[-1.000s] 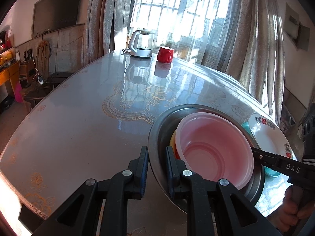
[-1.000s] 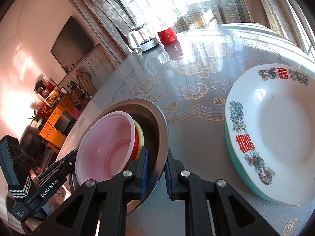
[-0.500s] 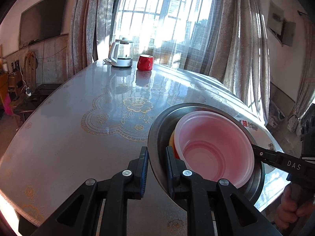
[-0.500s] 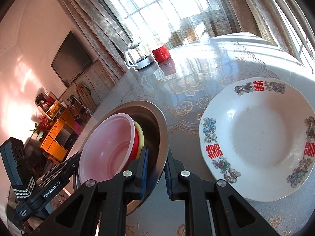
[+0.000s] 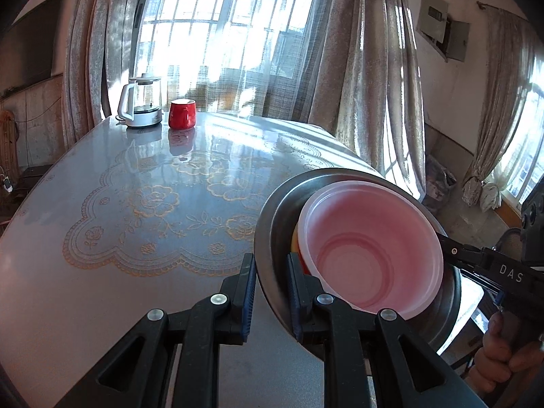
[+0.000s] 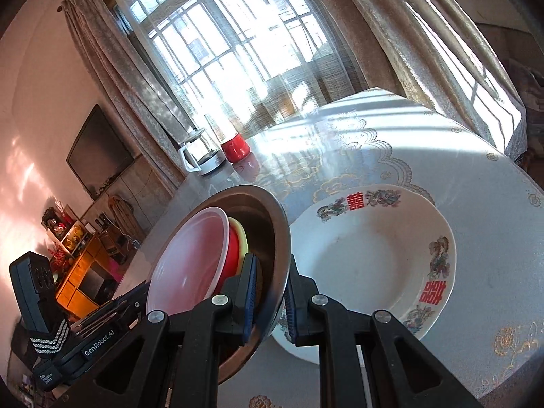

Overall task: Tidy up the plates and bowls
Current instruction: 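Lift the steel bowl with nested bowls and carry it over the plate stack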

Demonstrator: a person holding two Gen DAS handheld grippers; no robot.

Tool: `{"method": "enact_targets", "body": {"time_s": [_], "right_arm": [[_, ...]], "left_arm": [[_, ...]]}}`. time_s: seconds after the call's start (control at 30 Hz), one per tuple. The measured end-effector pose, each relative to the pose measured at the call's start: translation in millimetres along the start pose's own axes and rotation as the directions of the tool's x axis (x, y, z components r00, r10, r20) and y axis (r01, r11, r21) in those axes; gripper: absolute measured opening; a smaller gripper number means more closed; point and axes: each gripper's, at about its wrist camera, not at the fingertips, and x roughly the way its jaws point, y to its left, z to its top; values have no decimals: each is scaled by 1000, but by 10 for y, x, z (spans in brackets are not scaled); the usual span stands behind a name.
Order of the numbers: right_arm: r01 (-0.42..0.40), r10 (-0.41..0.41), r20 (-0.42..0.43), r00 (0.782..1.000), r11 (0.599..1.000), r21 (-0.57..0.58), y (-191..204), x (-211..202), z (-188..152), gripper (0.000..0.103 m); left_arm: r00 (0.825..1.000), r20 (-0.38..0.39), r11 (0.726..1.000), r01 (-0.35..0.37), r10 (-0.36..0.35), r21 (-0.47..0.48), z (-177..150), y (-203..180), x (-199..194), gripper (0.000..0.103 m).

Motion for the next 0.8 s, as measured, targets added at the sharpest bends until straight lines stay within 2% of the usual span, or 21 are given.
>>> {"method": "enact_targets", "body": {"time_s": [0.1, 0.33, 0.5, 0.6, 0.8], "right_arm": [[50, -50, 32, 998, 999, 12, -127, -53, 52, 16], [121, -123, 23, 992, 991, 62, -444, 24, 135, 16], [180, -180, -5, 984, 979, 92, -680, 151, 135, 16], [214, -212, -30, 977, 968, 130, -842, 223, 77, 16], [212, -210, -24, 977, 965, 156, -942, 193, 40, 15]], "left_arm": [[1000, -12, 1000, 16, -16, 23, 58, -150, 154, 18], [997, -68, 998, 51, -48, 31, 98, -353, 515, 18], [993, -106, 997, 65, -60, 46, 69, -481, 722, 20], [992, -103, 995, 81, -75, 60, 60, -555, 749, 21], [990, -125, 995, 80, -72, 62, 57, -606, 843, 21]]}}
